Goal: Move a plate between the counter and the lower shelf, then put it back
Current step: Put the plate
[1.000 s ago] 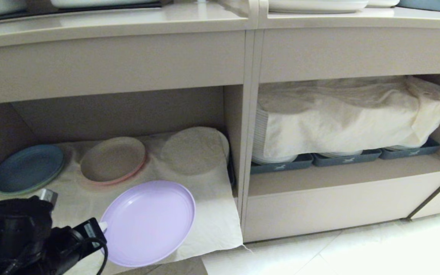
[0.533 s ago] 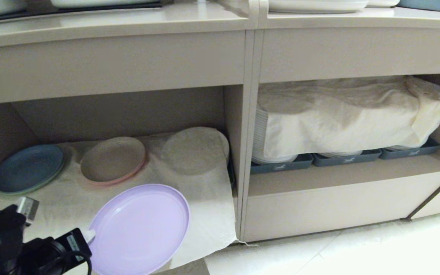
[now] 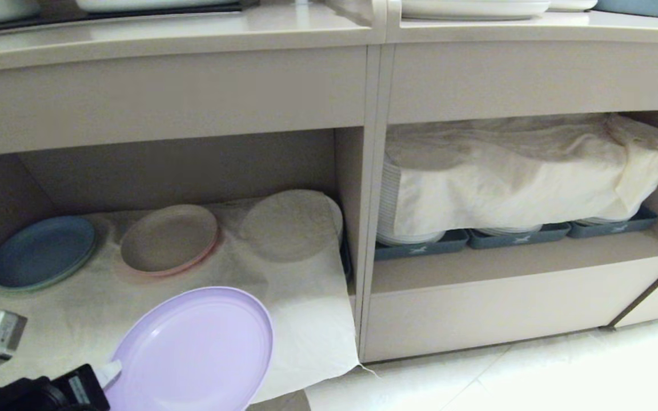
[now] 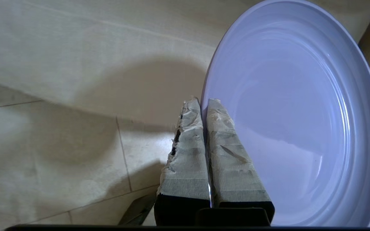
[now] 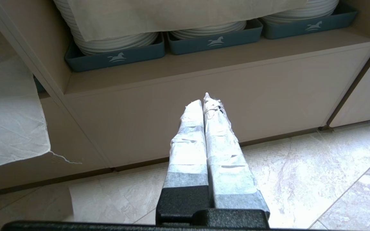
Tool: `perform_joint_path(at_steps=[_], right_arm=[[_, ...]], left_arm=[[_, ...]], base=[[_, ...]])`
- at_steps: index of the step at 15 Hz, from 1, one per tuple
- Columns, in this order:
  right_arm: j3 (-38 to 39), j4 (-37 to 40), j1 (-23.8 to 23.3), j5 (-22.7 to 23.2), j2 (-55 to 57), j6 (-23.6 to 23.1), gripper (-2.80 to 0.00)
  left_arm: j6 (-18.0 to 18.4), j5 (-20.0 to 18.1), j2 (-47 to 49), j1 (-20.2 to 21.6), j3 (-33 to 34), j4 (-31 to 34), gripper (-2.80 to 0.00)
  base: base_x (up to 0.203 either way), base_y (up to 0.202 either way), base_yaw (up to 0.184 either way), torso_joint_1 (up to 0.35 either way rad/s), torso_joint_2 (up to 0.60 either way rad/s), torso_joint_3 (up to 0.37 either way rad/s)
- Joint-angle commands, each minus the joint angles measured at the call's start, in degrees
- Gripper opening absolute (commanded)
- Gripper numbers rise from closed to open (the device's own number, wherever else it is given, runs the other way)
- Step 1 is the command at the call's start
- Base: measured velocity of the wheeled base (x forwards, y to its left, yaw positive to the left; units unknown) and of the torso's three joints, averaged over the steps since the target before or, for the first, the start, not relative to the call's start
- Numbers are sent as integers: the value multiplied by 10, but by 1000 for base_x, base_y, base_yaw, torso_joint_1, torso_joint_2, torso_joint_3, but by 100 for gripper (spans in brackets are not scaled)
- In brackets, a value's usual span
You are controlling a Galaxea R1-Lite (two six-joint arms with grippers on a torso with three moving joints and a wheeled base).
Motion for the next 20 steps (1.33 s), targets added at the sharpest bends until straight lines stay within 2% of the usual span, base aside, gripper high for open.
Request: perform_joint_path(at_steps=[1,4,6,9,11,15,20], right_arm=[[0,0,1,0,0,0,-280],[0,0,1,0,0,0,-280],[0,0,1,0,0,0,-280],[0,0,1,0,0,0,-280],[0,0,0,0,0,0,-280],[0,0,0,0,0,0,-280],[0,0,1,0,0,0,-280]], left_arm=[[8,-1,-46,-1,1,19,-280],[27,-2,-77,-1,3,53,-280],[55,-2,-98,-1,9,75,-280],[70,-4,-107,1,9,86,-280],[89,-26,-120,6,9,105,-280],[162,-88,-155,41,9,143,-280],[186,-119,-158,51,8,167,-280]], base=[[0,0,0,0,0,0],[0,0,0,0,0,0],[0,0,0,0,0,0],[0,0,0,0,0,0],[0,0,0,0,0,0],[0,0,0,0,0,0],[0,0,0,0,0,0]])
